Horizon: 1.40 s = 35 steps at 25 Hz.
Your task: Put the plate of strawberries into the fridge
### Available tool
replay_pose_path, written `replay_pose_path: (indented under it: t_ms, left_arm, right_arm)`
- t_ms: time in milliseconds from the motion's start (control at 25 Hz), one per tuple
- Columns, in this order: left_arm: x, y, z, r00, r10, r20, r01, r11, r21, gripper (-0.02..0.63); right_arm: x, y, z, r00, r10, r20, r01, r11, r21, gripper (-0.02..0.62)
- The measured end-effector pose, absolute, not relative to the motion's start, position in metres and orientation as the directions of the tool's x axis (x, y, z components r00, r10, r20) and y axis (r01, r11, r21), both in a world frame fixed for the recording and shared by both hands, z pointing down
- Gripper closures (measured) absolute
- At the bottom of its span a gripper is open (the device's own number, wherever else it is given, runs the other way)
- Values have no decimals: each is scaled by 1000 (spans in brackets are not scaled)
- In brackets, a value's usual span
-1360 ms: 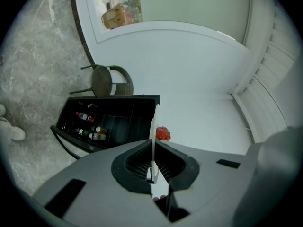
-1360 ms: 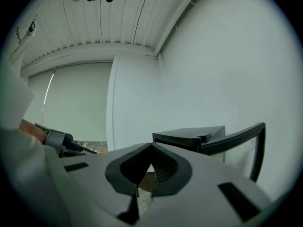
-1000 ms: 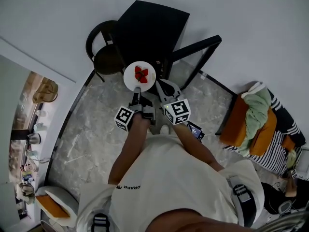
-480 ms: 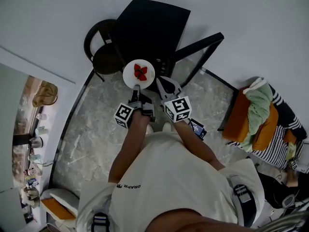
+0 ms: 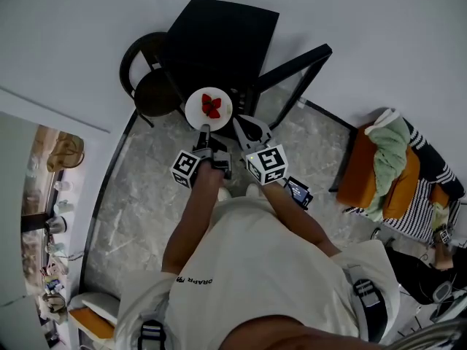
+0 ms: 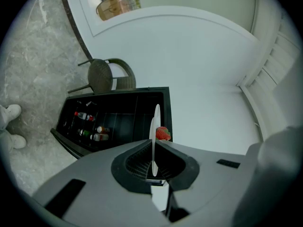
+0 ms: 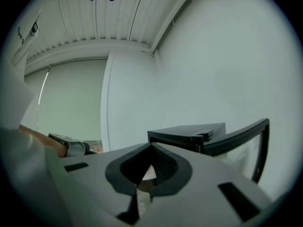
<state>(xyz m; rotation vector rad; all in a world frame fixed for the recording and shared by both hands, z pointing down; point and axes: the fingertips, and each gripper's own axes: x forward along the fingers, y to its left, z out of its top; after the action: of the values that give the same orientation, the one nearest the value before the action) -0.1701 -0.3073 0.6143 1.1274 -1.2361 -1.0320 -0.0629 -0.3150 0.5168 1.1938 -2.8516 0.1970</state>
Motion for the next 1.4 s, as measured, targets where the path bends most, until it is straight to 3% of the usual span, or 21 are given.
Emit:
replay_pose_path:
  t_ms: [1400]
  left_arm:
    - [-174,-413,709,246,-944,219,-39,216,976,594]
  right_arm:
    - [-48,-327,516,-675,-733,91,-738,670,-79,584]
